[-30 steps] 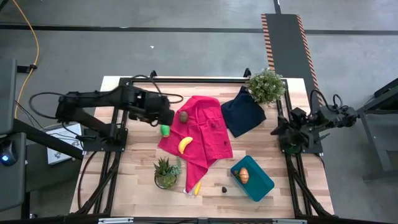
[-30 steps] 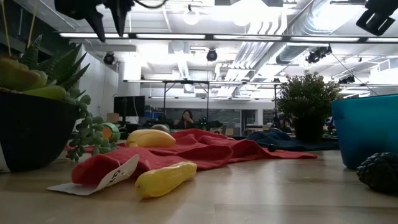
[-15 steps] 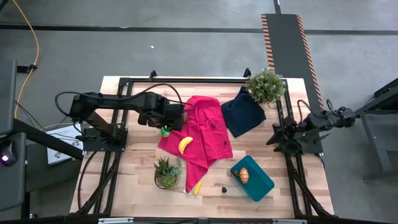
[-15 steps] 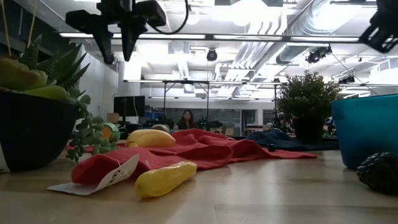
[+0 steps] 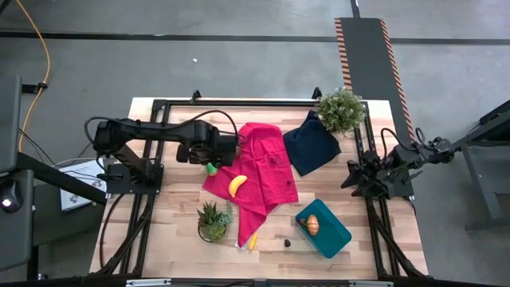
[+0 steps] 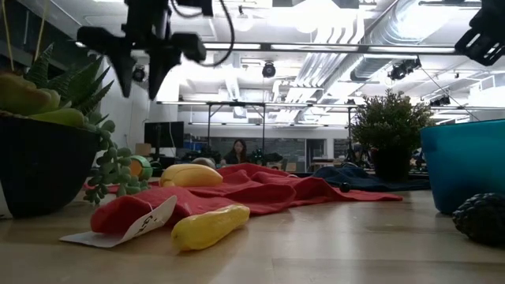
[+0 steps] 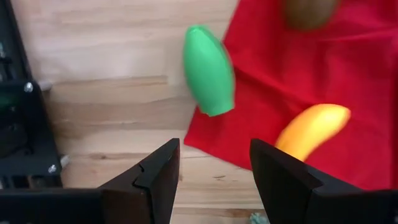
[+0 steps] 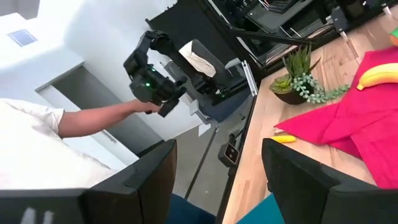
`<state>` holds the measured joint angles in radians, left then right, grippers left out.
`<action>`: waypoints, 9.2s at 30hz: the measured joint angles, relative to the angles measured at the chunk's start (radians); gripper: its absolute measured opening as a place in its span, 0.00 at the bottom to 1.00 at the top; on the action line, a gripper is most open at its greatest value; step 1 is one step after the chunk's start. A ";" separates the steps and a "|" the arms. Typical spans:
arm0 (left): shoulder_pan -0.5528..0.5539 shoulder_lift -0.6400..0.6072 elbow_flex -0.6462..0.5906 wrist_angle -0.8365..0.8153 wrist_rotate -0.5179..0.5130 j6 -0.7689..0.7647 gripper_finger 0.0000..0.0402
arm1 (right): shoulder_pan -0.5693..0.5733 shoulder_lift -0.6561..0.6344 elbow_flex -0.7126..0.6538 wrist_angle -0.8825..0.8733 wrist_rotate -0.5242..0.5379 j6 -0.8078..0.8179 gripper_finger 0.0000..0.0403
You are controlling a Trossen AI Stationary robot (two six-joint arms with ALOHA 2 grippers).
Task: Pick and placing Produce into tupperware
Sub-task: Put the green corn into the blue bin
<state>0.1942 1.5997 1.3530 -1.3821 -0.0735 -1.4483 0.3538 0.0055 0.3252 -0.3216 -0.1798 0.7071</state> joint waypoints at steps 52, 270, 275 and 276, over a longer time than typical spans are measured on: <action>0.179 0.000 -0.439 0.554 0.163 -0.006 0.81 | 0.000 0.000 0.000 0.020 0.002 0.037 0.56; 0.054 -0.317 -0.348 1.570 0.393 0.804 0.52 | -0.360 1.213 0.579 0.699 0.255 0.018 0.73; 0.054 -0.302 -0.348 1.610 0.394 0.791 0.52 | -0.360 1.213 0.579 0.699 0.255 0.018 0.73; 0.054 -0.300 -0.349 1.607 0.397 0.788 0.52 | -0.360 1.213 0.579 0.700 0.255 0.018 0.73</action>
<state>0.2483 1.2996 1.0037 0.2254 0.3231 -0.6603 -0.0067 1.2186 0.9043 0.3782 0.0753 0.7246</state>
